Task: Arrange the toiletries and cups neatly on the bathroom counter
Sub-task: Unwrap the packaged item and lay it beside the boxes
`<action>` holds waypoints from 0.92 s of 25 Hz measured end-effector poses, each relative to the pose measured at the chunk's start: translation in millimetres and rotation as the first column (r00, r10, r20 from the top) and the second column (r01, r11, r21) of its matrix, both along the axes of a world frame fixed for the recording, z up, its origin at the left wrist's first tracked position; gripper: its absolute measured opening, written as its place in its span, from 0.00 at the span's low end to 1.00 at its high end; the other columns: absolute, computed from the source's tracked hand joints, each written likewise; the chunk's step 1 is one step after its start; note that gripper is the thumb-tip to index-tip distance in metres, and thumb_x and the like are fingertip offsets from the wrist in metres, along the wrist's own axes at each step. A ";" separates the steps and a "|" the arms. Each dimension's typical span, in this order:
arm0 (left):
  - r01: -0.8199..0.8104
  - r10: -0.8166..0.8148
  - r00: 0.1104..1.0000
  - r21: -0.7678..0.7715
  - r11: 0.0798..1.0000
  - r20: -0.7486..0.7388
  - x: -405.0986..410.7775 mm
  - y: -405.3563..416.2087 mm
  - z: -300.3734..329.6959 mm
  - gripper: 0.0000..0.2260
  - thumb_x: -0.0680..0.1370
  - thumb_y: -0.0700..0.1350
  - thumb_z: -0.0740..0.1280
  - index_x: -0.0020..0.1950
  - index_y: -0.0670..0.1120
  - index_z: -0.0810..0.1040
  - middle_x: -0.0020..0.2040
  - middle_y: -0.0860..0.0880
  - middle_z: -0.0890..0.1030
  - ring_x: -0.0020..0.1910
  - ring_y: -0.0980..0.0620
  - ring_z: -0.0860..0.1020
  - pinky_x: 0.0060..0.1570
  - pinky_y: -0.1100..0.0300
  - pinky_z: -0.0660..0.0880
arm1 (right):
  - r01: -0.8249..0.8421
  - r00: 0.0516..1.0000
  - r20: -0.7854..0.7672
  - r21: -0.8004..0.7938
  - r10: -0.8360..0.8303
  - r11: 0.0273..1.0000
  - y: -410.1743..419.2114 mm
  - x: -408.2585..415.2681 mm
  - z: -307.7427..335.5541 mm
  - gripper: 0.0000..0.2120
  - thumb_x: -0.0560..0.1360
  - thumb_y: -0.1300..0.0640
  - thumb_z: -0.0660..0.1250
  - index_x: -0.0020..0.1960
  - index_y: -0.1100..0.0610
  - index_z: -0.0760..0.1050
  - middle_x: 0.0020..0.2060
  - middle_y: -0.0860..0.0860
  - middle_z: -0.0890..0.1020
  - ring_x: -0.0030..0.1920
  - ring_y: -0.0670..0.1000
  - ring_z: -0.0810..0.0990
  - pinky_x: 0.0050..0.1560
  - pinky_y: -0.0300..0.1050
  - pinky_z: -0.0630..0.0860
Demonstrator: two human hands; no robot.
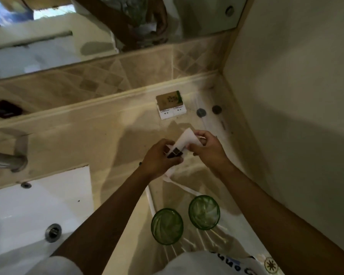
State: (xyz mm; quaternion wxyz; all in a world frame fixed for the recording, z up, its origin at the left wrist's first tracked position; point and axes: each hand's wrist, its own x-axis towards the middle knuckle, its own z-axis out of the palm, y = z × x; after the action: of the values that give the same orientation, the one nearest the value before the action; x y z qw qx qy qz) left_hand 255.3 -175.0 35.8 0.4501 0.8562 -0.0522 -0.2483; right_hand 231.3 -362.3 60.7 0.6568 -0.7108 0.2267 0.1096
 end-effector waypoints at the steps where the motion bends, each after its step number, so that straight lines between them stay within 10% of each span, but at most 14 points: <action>1: -0.066 0.058 0.995 -0.102 0.993 -0.080 -3.2 6.0 4.9 0.12 0.70 0.58 0.75 0.50 0.58 0.80 0.42 0.55 0.84 0.39 0.58 0.81 0.32 0.68 0.75 | -0.026 0.999 0.019 0.013 0.026 1.000 7.5 6.8 3.9 0.18 0.71 0.61 0.74 0.58 0.48 0.75 0.48 0.44 0.83 0.44 0.41 0.83 0.41 0.39 0.82; 16: -0.579 0.473 0.811 -0.360 0.732 -0.343 -9.6 77.0 -3.1 0.08 0.74 0.47 0.75 0.49 0.44 0.86 0.47 0.40 0.87 0.45 0.42 0.84 0.47 0.46 0.80 | -0.225 0.964 -0.102 0.169 0.244 0.960 91.2 48.4 -9.6 0.12 0.74 0.51 0.71 0.56 0.54 0.80 0.48 0.53 0.86 0.48 0.54 0.85 0.48 0.50 0.81; 23: -0.670 0.529 0.733 -0.319 0.670 -0.428 22.6 71.0 -23.8 0.08 0.79 0.46 0.69 0.43 0.49 0.87 0.42 0.45 0.87 0.42 0.45 0.86 0.38 0.55 0.81 | -0.391 0.915 -0.122 -0.032 0.384 0.920 102.3 67.0 -35.6 0.04 0.75 0.56 0.72 0.46 0.55 0.84 0.38 0.52 0.86 0.37 0.48 0.85 0.38 0.43 0.81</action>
State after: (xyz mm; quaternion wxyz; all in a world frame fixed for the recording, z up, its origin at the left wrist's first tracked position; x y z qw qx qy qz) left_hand 277.9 -104.0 12.0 0.6956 0.6465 0.2480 -0.1914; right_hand 298.4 -260.0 25.1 0.5882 -0.7521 0.1212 0.2713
